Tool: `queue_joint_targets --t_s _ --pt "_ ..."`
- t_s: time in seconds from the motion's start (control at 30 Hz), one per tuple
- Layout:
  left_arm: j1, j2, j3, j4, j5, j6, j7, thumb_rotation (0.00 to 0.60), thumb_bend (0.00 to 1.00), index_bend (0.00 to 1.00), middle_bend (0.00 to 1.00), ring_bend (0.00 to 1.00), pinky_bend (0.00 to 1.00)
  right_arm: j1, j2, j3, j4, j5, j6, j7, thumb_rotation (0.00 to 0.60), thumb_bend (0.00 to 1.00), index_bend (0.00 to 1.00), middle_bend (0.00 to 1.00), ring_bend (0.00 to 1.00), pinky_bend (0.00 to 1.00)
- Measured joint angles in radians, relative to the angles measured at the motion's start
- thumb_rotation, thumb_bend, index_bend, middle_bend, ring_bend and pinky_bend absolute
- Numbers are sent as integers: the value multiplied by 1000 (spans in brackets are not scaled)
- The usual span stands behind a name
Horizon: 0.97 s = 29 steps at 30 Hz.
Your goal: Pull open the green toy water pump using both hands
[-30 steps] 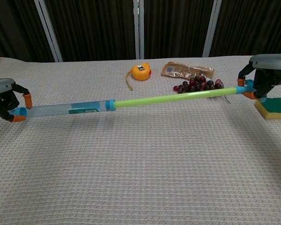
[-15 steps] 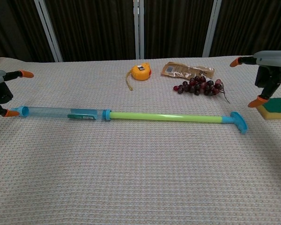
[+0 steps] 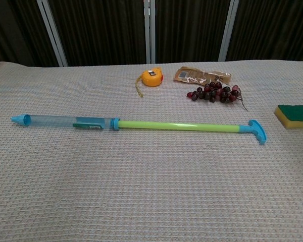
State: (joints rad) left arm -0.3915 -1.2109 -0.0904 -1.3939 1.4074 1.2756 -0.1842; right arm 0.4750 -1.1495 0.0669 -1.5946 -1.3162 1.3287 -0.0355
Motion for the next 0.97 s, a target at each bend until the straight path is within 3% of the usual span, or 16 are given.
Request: queue_joint_targets --t_s 0.1,0.23,0.37,0.97 --pt "66 55 31 -77 17 69 42 600 0 0 0 0 0 -84 20 -38 19 -73 101 35 600 0 0 3 3 2" --pt "155 97 73 -146 47 167 76 600 0 0 0 0 0 -187 28 -85 52 -124 200 11 600 0 0 0 0 0" --pt "205 116 100 -169 83 221 92 600 0 0 0 0 0 -250 11 -100 87 -154 267 -17 600 0 0 0 0 0" --pt "229 118 69 -173 67 214 47 600 0 0 0 0 0 -301 0 -55 69 -199 274 -35 600 0 0 0 0 0"
